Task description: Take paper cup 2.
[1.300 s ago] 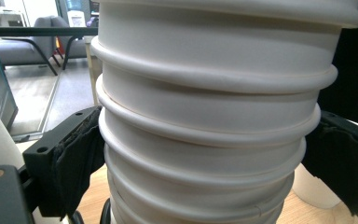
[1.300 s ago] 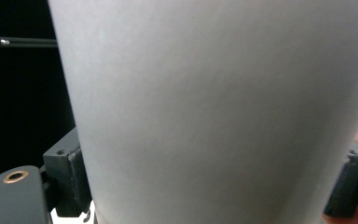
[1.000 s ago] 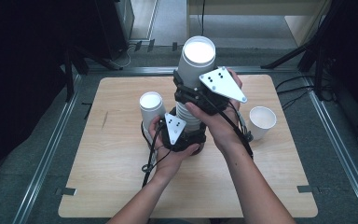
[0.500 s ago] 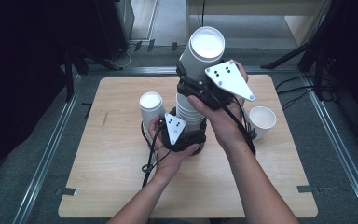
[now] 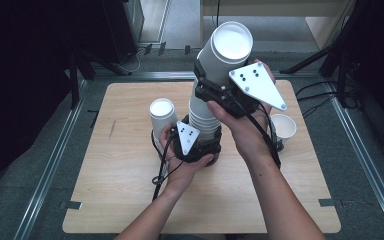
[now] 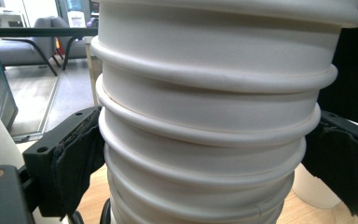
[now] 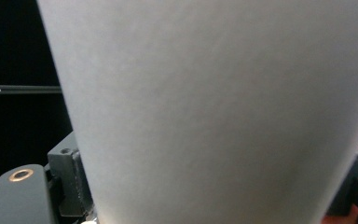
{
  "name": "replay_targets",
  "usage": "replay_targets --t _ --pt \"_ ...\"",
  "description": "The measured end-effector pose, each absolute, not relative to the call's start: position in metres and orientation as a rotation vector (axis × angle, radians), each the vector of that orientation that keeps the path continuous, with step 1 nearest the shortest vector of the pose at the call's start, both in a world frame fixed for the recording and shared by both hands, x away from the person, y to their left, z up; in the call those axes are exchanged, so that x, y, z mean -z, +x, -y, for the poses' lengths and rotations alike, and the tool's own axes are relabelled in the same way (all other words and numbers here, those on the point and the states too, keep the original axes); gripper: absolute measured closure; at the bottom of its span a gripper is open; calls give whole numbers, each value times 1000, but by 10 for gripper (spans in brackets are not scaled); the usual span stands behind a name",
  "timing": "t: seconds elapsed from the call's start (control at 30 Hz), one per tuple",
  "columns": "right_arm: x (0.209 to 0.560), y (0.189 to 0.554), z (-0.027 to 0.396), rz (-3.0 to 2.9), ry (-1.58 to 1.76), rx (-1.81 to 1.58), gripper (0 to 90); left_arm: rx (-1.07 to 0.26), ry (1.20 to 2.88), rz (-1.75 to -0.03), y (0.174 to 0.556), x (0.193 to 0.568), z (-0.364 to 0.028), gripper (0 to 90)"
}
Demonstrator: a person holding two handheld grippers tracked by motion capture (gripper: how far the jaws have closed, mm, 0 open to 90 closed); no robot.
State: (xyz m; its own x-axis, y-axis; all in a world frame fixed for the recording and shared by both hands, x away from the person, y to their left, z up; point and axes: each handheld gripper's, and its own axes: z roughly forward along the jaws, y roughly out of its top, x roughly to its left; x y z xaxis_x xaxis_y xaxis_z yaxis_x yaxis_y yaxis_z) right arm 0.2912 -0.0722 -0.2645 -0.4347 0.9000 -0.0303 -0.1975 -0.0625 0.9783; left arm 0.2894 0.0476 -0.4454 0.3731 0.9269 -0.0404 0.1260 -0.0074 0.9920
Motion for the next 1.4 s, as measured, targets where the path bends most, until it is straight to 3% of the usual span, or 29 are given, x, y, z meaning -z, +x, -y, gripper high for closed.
replay_targets --t 0.53,1.4 --pt "264 278 95 -1335 822 -1612 146 -849 1443 -1015 289 446 -48 31" --pt "312 249 139 -1355 872 -1496 145 -829 1447 -1026 279 448 -52 62"
